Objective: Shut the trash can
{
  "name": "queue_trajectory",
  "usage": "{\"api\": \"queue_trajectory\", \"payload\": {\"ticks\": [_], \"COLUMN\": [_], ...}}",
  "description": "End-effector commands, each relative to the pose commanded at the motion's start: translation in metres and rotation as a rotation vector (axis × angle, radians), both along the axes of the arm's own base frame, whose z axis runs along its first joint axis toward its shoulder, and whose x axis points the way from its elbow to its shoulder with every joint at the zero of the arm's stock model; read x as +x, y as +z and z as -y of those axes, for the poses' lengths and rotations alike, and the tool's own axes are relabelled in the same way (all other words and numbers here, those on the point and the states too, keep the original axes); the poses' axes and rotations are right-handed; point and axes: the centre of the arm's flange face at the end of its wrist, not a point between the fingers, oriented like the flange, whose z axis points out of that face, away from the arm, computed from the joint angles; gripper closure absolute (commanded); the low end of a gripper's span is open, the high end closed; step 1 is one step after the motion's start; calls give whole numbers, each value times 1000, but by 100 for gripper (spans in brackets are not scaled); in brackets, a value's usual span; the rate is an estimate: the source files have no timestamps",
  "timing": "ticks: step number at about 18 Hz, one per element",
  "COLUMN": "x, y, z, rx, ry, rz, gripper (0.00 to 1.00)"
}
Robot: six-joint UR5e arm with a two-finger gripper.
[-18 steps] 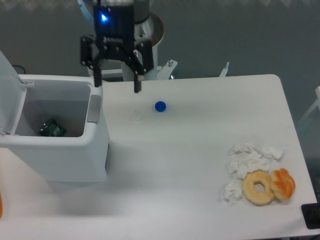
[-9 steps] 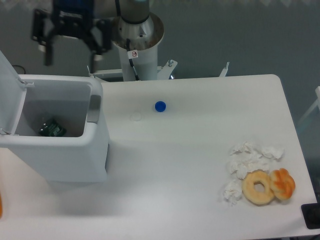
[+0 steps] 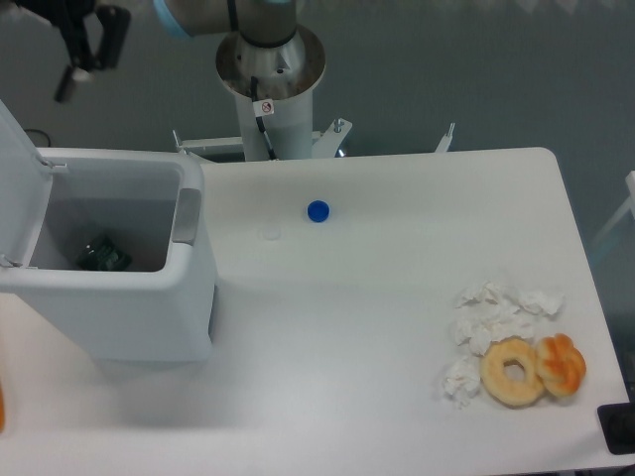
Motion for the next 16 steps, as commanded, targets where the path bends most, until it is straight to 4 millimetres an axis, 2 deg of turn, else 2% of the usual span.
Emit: {"api": "queue_trajectory", "payload": {"ticks": [4,6,10,16], "x": [21,24,36,56], "y": [1,4,-14,-27], "z": [-7,-10,-29,-46], "rx": [33,52,22,-6], "ry": [-109,-151,-208,-267], "rz": [115,150,190,204], "gripper": [0,0,0,0]}}
